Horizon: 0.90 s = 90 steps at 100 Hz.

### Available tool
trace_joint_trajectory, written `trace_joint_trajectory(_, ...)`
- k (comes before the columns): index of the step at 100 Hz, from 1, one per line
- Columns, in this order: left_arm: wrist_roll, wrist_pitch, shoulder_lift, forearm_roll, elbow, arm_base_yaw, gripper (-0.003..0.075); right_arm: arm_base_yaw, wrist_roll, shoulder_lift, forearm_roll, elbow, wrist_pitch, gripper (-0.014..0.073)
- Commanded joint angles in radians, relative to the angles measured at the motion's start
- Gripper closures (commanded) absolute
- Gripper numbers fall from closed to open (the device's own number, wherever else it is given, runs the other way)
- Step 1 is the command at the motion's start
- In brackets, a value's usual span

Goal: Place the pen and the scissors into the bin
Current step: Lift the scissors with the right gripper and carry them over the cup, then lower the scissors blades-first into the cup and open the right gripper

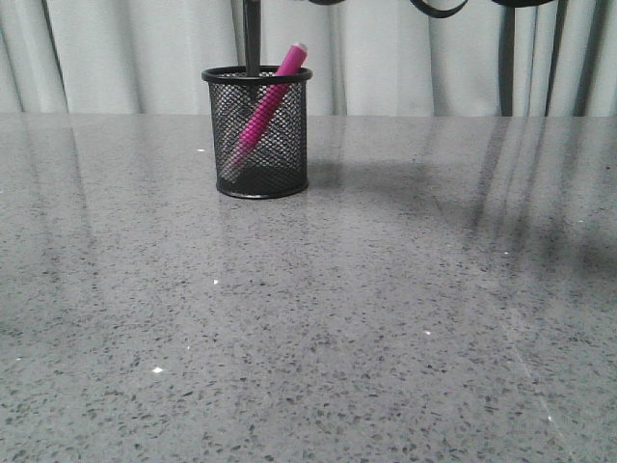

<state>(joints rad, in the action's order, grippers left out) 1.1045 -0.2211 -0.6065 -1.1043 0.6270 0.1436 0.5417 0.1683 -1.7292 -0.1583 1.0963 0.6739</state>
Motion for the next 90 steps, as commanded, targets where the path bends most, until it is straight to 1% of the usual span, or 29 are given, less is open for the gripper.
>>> trace_joint_trajectory(1,-0.007,0.031,0.0,-0.025,0.03,0.0,0.0742,0.0,-0.025,0.038,-0.006,0.028,0.104,0.0669)
trace_joint_trajectory(26,-0.007,0.031,0.0,-0.025,0.03,0.0,0.0742,0.0,-0.025,0.015,-0.006,0.028,0.098,0.0669)
trace_joint_trajectory(48,-0.007,0.031,0.0,-0.025,0.03,0.0,0.0742,0.0,-0.025,0.016,-0.008,0.028,0.039,0.0669)
trace_joint_trajectory(63,-0.007,0.031,0.0,-0.025,0.03,0.0,0.0742,0.0,-0.025,0.016,-0.049,0.028,0.018,0.0669)
trace_joint_trajectory(90,-0.007,0.031,0.0,-0.025,0.03,0.0,0.0742,0.0,-0.025,0.015,-0.049,0.028,-0.034,0.0669)
